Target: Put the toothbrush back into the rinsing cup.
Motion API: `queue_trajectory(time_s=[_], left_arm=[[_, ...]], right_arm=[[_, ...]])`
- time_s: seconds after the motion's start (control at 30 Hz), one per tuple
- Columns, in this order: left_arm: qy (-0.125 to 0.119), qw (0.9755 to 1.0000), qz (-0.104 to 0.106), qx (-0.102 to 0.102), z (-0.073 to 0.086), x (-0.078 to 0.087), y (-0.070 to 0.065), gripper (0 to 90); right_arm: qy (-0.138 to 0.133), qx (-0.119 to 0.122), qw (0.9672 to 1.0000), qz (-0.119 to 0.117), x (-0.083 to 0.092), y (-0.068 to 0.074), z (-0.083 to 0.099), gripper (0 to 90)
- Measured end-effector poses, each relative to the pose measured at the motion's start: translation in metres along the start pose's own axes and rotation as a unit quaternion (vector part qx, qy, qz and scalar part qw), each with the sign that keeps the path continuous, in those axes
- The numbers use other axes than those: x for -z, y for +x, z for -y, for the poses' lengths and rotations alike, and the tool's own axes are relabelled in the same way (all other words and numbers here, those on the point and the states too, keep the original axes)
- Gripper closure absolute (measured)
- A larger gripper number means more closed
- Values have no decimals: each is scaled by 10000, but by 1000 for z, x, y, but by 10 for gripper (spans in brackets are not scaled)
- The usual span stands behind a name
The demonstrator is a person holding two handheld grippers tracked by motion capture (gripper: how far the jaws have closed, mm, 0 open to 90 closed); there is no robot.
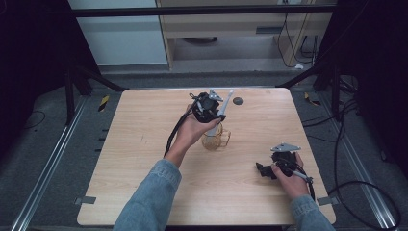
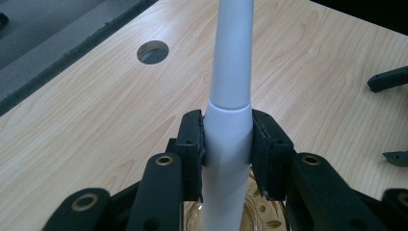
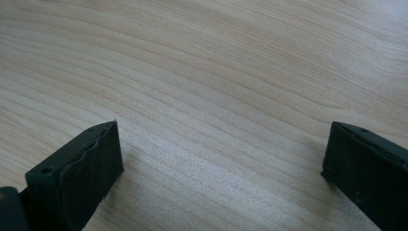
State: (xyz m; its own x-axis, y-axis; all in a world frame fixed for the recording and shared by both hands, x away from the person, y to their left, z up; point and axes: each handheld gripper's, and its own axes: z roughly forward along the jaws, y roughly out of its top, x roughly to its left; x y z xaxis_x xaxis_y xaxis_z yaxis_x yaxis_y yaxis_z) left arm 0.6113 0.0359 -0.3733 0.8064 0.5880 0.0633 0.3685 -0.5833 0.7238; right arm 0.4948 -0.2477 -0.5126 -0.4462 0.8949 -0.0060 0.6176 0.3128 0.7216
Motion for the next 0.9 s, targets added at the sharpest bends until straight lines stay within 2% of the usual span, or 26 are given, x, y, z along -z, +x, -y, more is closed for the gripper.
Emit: queue_trajectory(time_s=[0.9], left_arm=[[129, 9999, 34, 37, 6, -9, 0, 672]], right_arm=[[0, 0, 10000, 0, 0, 0, 0, 4]])
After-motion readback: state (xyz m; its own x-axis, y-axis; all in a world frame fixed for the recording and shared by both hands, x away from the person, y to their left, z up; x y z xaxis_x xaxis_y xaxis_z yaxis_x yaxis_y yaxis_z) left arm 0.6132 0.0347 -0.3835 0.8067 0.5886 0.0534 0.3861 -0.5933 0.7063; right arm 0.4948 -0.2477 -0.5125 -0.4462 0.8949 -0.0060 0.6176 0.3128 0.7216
